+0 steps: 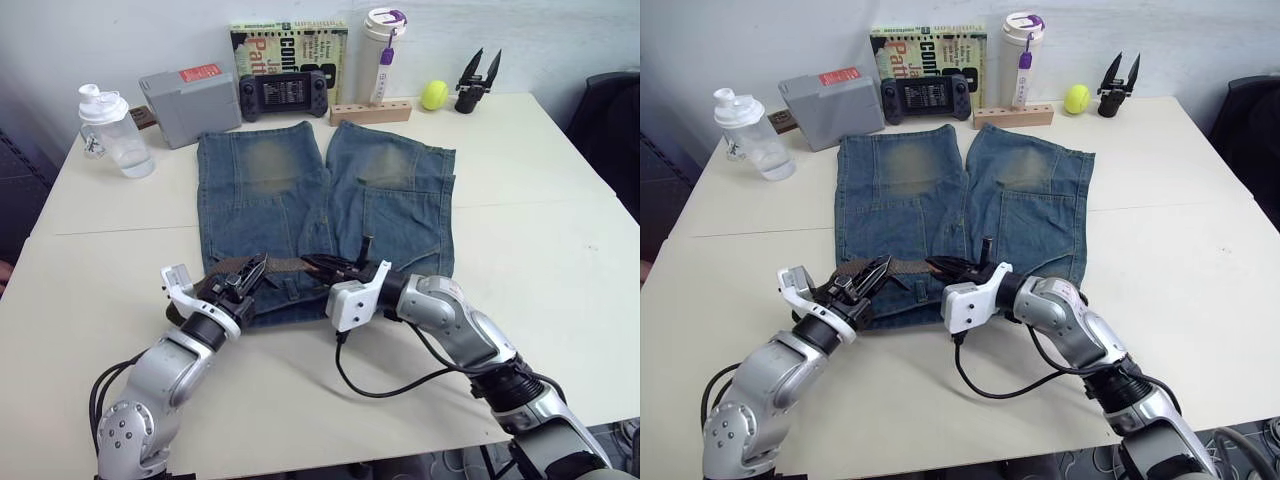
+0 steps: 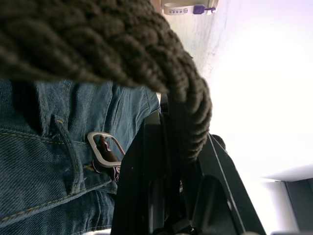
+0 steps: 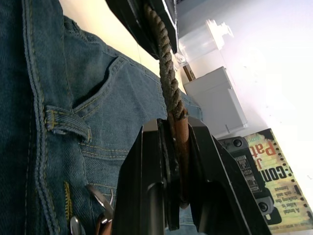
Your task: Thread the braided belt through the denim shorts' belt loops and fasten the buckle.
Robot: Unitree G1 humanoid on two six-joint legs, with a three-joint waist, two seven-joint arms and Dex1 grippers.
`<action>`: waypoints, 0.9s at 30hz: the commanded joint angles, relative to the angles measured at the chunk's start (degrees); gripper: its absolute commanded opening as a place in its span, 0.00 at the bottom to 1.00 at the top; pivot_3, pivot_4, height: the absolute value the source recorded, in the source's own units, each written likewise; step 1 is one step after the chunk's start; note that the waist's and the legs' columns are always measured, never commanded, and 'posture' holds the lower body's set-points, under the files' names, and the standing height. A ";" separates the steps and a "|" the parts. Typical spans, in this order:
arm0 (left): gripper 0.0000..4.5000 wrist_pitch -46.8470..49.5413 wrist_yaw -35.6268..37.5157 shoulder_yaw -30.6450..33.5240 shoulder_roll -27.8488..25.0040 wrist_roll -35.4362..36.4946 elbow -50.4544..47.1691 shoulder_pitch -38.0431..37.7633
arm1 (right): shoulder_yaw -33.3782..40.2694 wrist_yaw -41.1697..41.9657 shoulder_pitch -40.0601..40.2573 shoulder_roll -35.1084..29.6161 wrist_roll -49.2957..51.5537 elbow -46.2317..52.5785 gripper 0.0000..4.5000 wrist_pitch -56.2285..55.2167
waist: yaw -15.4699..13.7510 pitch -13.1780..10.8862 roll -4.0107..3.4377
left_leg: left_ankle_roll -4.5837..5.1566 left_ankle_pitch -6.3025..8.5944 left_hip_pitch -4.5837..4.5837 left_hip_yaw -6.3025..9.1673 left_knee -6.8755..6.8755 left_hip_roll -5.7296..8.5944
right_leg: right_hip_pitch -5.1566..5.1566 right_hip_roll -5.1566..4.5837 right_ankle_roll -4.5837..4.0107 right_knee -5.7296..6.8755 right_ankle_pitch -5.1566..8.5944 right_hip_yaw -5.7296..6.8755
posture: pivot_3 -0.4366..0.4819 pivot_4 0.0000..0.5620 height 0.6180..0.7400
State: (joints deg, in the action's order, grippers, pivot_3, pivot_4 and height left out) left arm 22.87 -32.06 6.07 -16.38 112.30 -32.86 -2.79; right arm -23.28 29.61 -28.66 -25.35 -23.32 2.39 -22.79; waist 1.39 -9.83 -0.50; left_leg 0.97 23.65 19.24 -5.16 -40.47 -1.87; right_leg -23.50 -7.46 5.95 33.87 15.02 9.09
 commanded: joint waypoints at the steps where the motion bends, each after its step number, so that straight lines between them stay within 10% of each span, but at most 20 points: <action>1: 0.00 0.47 2.35 2.00 -0.39 0.69 -0.08 -0.40 | 3.49 1.14 0.73 0.92 5.29 2.97 0.37 3.65 | -0.07 0.00 0.00 | 0.00 0.00 0.00 0.00 0.00 0.00 | 0.00 0.00 0.00 0.00 0.00 0.00 | 0.48 0.27 0.92; 3: 0.00 0.31 3.52 3.24 1.08 0.69 0.28 -0.46 | 4.69 3.28 1.57 1.59 9.80 3.86 0.64 7.78 | -0.14 0.00 0.00 | 0.00 0.00 0.01 0.00 0.00 0.01 | 0.01 -0.01 0.00 -0.01 0.00 0.00 | 0.48 0.27 0.92; 8: 0.00 2.19 6.50 8.06 -2.67 0.69 1.54 -3.54 | 10.84 11.00 3.57 -1.26 22.32 6.58 0.98 20.67 | -0.16 0.00 0.00 | 0.00 0.00 0.01 0.00 0.00 0.00 | 0.01 0.02 0.00 -0.01 0.00 0.01 | 0.48 0.27 0.92; 17: 0.00 6.93 12.08 12.07 -10.32 -4.52 5.07 -7.40 | 23.17 23.70 8.57 -10.38 57.78 20.63 0.98 56.17 | -1.59 -0.15 -0.24 | 0.01 0.00 0.01 -0.03 0.06 0.04 | -0.01 0.02 0.00 -0.03 0.00 -0.03 | 0.48 0.27 0.92; 27: 0.00 7.87 8.81 5.04 -7.70 -12.17 6.18 -1.72 | 26.77 19.15 9.02 -11.73 63.73 25.25 0.98 64.58 | -1.77 -0.16 -0.27 | 0.02 0.01 -0.01 -0.11 0.09 0.09 | -0.03 0.00 0.00 -0.01 0.00 -0.06 | 0.48 0.27 0.92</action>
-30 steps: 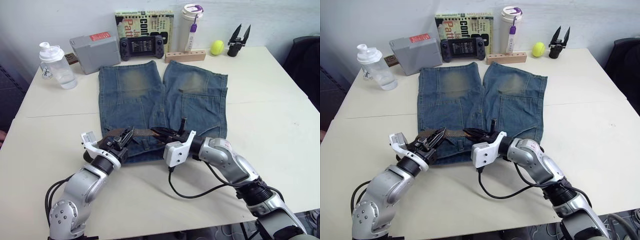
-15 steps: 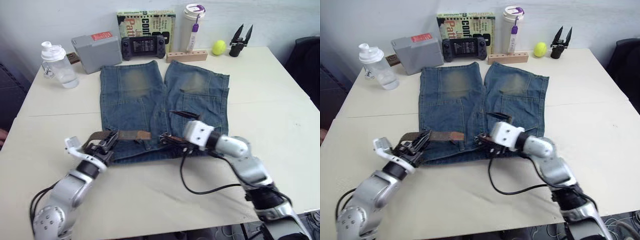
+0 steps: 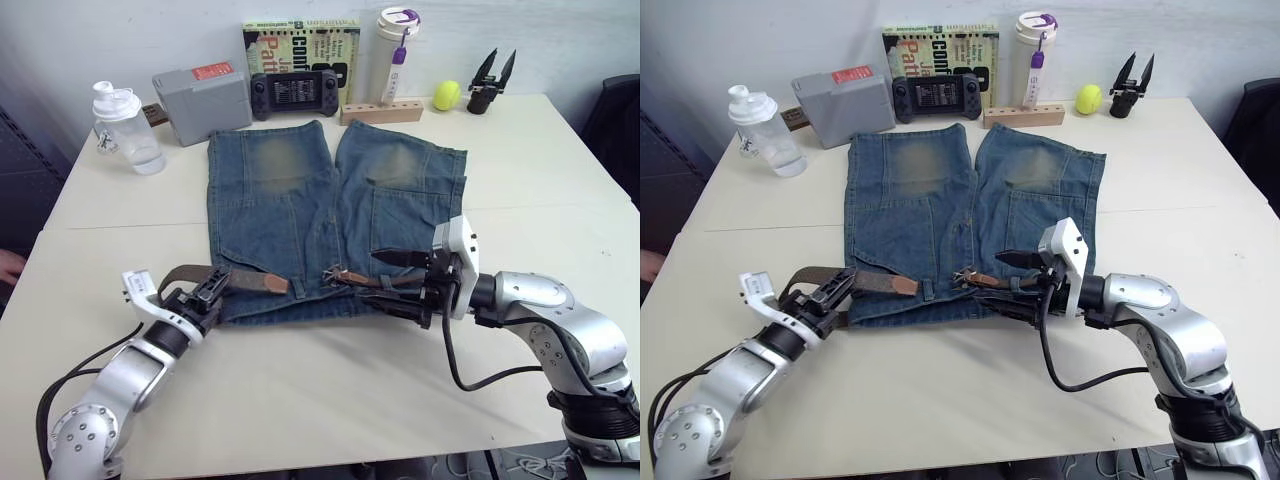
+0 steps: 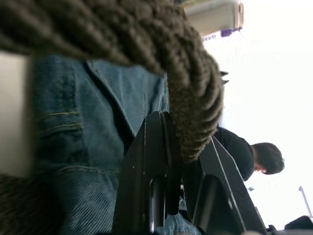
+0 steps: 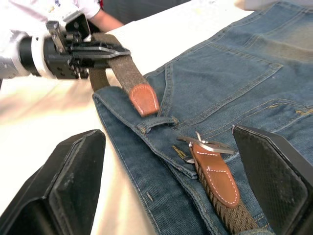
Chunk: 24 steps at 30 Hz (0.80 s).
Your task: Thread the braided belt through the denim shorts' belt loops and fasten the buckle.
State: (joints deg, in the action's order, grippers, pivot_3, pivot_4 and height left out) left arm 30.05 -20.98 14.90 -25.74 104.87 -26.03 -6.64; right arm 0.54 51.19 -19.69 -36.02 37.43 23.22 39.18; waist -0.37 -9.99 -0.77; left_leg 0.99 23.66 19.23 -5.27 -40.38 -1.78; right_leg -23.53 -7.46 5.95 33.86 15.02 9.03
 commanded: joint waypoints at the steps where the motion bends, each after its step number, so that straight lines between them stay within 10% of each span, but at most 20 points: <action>1: 0.00 0.92 -2.66 -4.49 1.90 -5.11 -0.50 2.33 | 3.22 -2.75 0.19 -1.17 3.28 4.81 0.98 2.99 | -0.05 0.00 0.00 | 0.00 0.00 0.00 0.00 0.00 0.01 | 0.00 0.00 0.01 0.00 0.00 0.00 | 0.48 0.27 0.92; 24: 0.00 4.49 -4.60 -2.41 0.11 -9.67 0.40 1.01 | 5.50 -7.86 1.61 -1.03 6.89 8.62 0.98 6.18 | -0.92 0.00 0.00 | -0.02 -0.01 -0.01 -0.04 0.01 0.00 | 0.00 0.03 0.04 0.00 -0.02 0.00 | 0.48 0.27 0.92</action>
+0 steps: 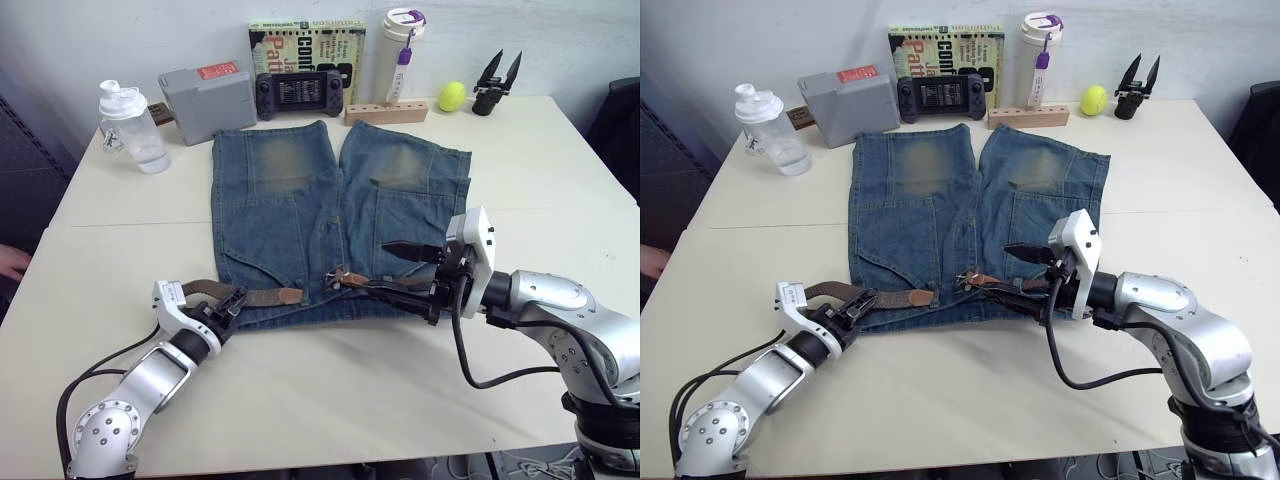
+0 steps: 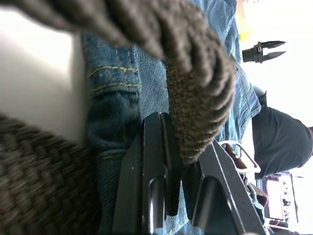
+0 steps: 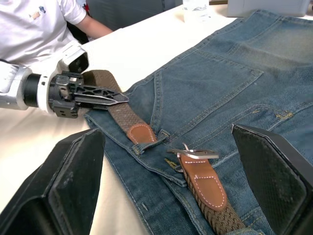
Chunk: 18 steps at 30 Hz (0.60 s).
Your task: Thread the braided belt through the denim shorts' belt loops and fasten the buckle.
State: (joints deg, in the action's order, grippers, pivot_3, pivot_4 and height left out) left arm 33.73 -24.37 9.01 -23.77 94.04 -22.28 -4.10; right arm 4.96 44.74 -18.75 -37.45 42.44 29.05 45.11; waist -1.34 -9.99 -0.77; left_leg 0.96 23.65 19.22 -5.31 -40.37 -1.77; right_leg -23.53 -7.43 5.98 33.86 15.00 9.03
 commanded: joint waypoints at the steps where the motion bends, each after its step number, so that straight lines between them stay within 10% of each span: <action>1: 0.00 0.77 -1.58 3.46 -1.94 0.92 -3.98 -1.16 | 0.83 -1.78 0.69 0.64 1.98 2.90 0.98 0.22 | 0.03 0.00 0.00 | 0.00 0.00 -0.01 0.02 0.00 -0.01 | 0.00 0.00 0.00 0.00 0.00 -0.01 | 0.48 0.27 0.92; 18: 0.00 0.48 -16.39 1.22 -3.19 -1.04 -13.04 3.17 | -0.07 -5.05 0.81 1.79 3.90 4.25 0.98 0.31 | -0.06 0.00 0.00 | -0.01 -0.01 0.00 0.02 0.02 -0.01 | -0.01 -0.02 0.00 0.00 0.00 -0.02 | 0.48 0.27 0.92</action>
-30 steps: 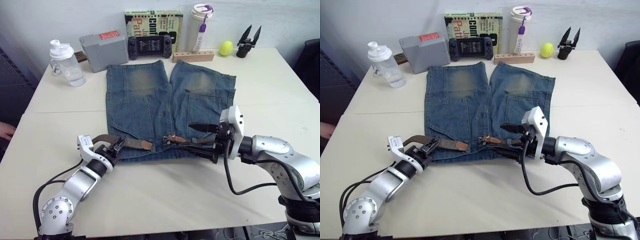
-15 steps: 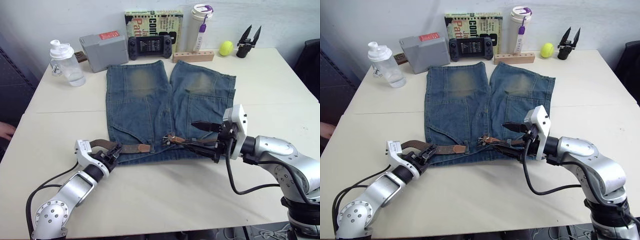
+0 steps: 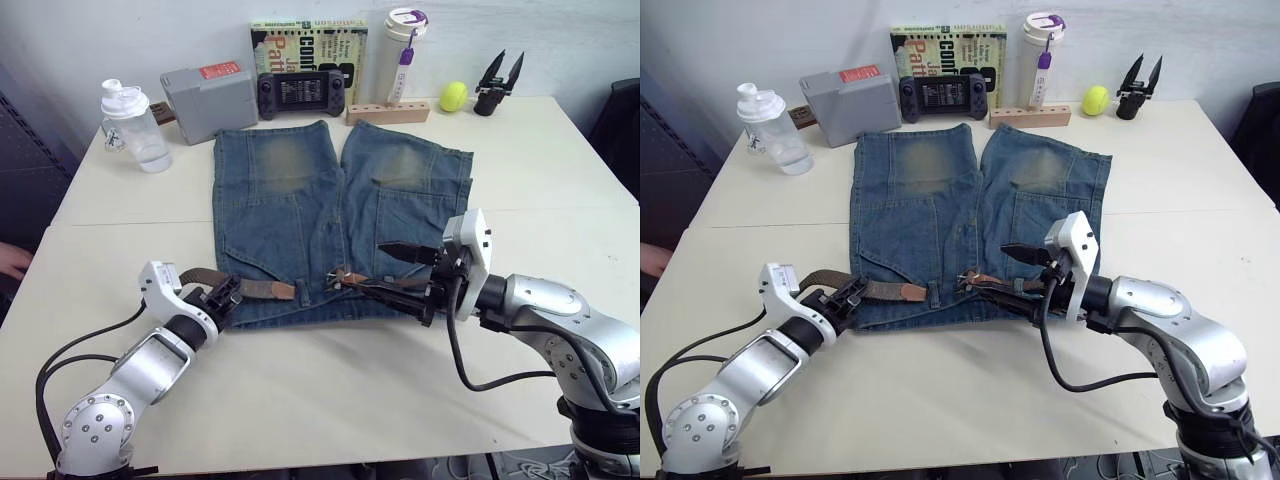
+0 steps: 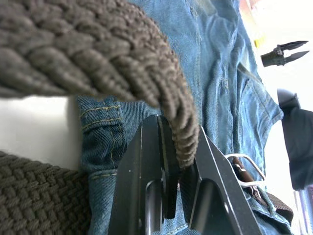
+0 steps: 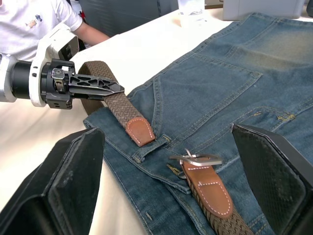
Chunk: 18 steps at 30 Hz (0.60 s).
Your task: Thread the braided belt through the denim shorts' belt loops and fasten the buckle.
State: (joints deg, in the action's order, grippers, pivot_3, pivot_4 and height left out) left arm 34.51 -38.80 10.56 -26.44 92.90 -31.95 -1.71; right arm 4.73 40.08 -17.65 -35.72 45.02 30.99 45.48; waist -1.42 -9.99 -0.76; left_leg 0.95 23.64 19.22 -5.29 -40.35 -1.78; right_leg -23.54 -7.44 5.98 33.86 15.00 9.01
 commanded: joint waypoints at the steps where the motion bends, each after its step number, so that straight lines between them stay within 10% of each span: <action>1: 0.00 -0.40 -2.71 -0.54 -0.33 0.37 -3.37 0.91 | 0.15 -0.53 -0.38 0.15 1.42 2.33 0.98 -0.04 | 0.05 0.00 0.00 | 0.00 0.00 0.00 0.00 0.00 0.00 | 0.00 0.00 0.00 0.00 0.00 0.00 | 0.48 0.27 0.92; 18: 0.00 3.16 2.56 -7.28 4.05 -5.68 7.34 6.75 | 0.99 -2.42 -0.61 -0.36 2.25 2.78 0.98 0.65 | 0.03 0.00 0.00 | -0.01 0.00 0.01 -0.10 0.00 0.03 | 0.00 0.03 0.00 0.00 0.00 0.03 | 0.48 0.27 0.92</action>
State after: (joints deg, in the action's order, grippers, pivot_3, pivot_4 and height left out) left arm 37.49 -38.38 3.27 -22.79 88.33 -24.84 4.30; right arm 4.75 37.95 -17.80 -35.68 46.14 31.48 46.36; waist -1.39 -9.99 -0.76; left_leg 0.93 23.63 19.23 -5.40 -40.35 -1.76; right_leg -23.54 -7.40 5.99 33.85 15.00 9.04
